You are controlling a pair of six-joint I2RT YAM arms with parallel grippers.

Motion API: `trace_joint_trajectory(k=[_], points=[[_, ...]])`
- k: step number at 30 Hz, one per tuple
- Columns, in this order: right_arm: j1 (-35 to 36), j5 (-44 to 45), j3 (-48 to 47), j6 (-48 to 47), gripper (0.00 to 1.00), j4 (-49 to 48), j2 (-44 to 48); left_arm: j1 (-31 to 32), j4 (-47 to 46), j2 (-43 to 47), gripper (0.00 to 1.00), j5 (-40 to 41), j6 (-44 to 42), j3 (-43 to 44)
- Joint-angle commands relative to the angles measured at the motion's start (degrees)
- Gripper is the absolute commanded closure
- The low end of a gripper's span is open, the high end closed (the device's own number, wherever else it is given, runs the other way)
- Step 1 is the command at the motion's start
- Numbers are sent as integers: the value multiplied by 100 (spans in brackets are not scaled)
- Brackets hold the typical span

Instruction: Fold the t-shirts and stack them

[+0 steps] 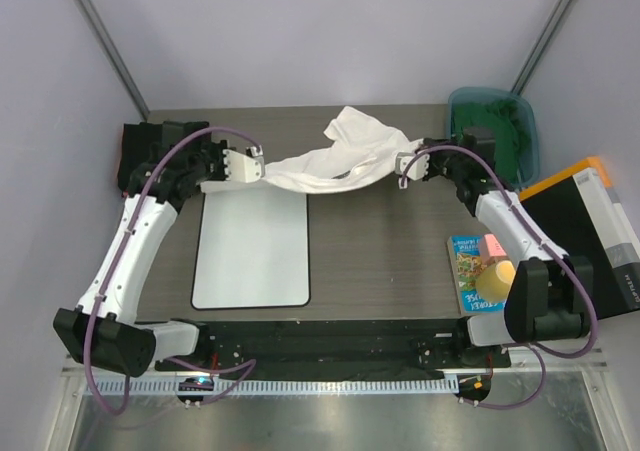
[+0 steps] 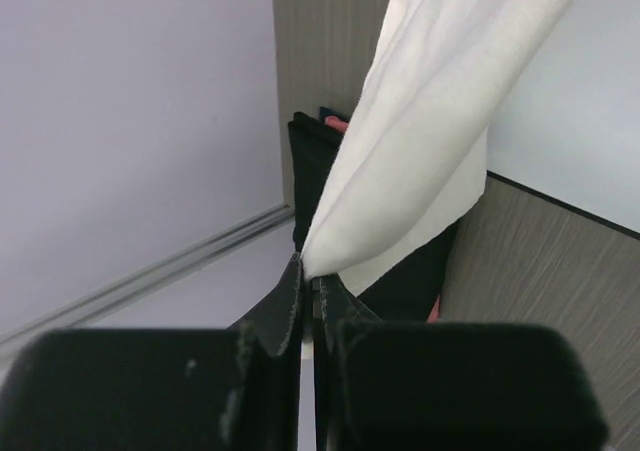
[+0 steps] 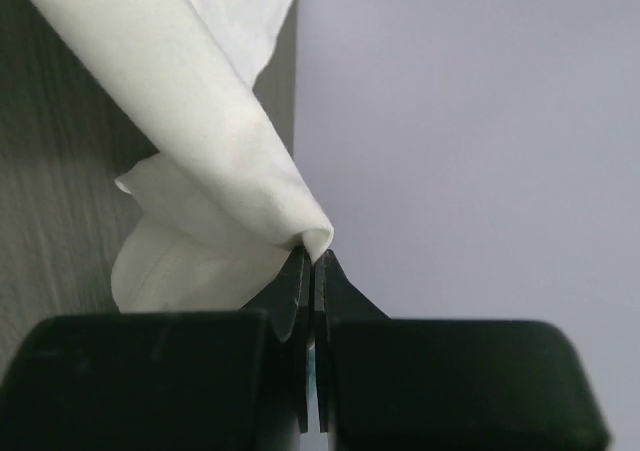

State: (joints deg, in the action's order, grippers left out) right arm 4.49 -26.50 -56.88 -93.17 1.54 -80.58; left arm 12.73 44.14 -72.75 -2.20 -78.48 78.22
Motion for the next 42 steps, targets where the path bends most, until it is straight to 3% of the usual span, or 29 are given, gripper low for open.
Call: trace_joint_trajectory(k=[1, 6, 11, 18, 26, 30, 33, 35, 39, 42], points=[[-378, -213, -262, 176, 99, -190, 752, 45, 251, 497, 100, 176, 70, 72], [-1028, -751, -121, -351, 99, 917, 1998, 36, 570, 2015, 100, 448, -1090, -833], [-1346, -945, -454, 158, 99, 541, 2608, 36, 87, 2450, 100, 623, -977, -441], [-1363, -866, -1271, 264, 99, 84, 2328, 1, -318, 1713, 100, 1072, -2021, 571], [-1460, -1041, -1405, -131, 99, -460, 1424, -965, -37, -236, 100, 308, -2864, 2575], [-1460, -954, -1457, -150, 99, -1558, 869, -1255, -1148, -1038, 100, 237, -3270, 2926], [-1477, -577, -2078, 280, 99, -2148, 649, -1256, -2062, -1434, 100, -78, -3148, 3489], [-1573, -427, -2596, 763, 99, -2307, 648, -1256, -2897, -1417, 100, -193, -3042, 3508], [-1732, -540, -3003, 1054, 99, -1887, 938, -1256, -3210, -954, 100, -264, -2753, 3271], [-1732, -759, -2498, 968, 99, -1202, 1350, -1256, -3122, -409, 100, -307, -2778, 2254]])
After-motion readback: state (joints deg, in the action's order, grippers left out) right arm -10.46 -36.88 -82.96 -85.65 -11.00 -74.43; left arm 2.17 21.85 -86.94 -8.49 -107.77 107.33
